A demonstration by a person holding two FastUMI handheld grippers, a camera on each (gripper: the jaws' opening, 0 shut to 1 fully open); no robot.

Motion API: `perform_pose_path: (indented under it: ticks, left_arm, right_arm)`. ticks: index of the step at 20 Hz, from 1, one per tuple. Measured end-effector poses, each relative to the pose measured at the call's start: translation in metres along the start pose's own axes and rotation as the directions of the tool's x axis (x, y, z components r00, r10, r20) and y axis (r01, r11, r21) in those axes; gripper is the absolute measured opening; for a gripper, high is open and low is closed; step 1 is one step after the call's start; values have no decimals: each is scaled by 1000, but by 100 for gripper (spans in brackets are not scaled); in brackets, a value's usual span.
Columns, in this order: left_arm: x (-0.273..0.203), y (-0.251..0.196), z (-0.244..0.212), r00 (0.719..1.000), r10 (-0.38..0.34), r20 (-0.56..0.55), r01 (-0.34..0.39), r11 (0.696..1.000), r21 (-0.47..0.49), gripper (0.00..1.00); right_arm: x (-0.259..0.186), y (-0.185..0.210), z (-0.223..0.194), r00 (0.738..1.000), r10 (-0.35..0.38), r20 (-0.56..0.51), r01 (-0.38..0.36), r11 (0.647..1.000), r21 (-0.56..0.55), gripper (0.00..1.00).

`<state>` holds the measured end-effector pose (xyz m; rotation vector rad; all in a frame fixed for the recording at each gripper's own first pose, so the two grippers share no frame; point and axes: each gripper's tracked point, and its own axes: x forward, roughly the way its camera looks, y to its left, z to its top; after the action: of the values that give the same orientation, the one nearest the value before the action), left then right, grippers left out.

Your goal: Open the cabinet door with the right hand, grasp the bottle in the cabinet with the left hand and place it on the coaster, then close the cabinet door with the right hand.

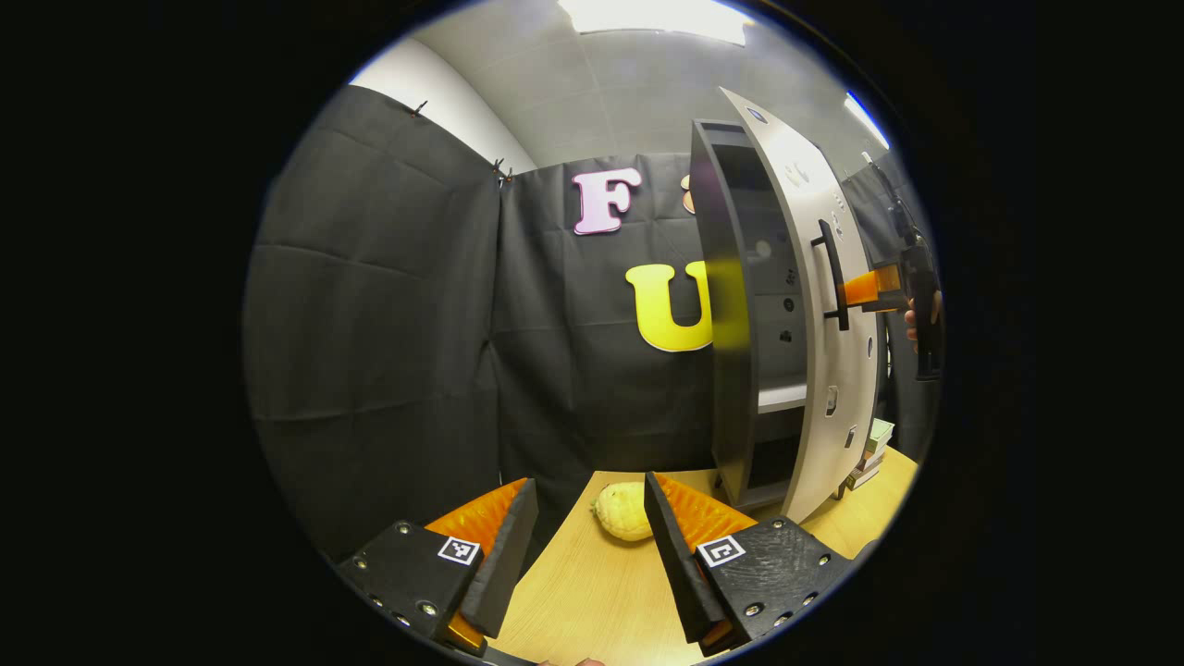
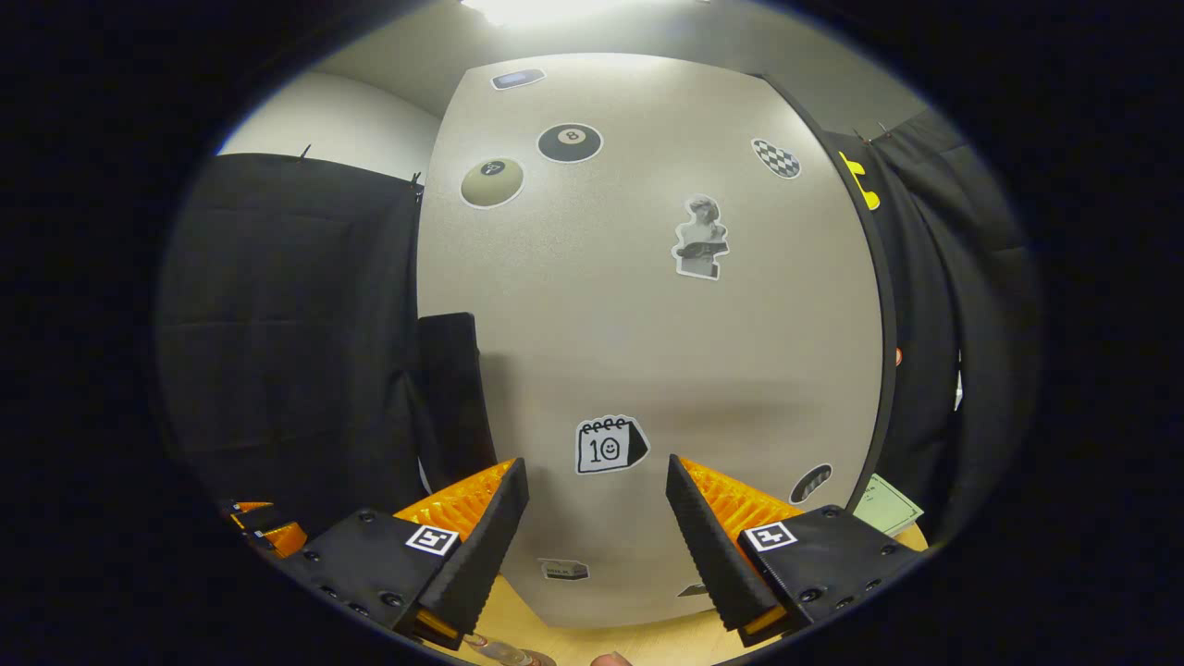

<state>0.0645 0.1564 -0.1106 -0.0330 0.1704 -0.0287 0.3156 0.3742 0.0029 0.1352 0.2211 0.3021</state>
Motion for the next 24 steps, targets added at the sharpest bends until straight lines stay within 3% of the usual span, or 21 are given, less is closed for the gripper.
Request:
perform_pose_path:
  ticks: [6,8,9,11,24]
  left_arm:
    - [-5,-13,11,1000,10,17,-10,1000,3,67]
    - [-9,-24,23,999,13,33,-13,1000,15,67]
    - [-10,-31,28,999,11,38,-11,1000,18,67]
    - [-14,-50,38,999,2,47,-3,1000,21,67]
    - [-52,-225,95,983,-136,124,131,990,51,67]
  right_arm:
    - [0,2,9,1000,12,28,-12,1000,10,97]
    - [-13,-8,16,999,18,43,-18,1000,0,99]
    - [-23,-12,17,999,16,48,-15,1000,-8,94]
    - [-44,-25,21,998,6,58,-4,1000,-23,99]
    - [-198,-170,24,989,-133,72,138,987,-76,99]
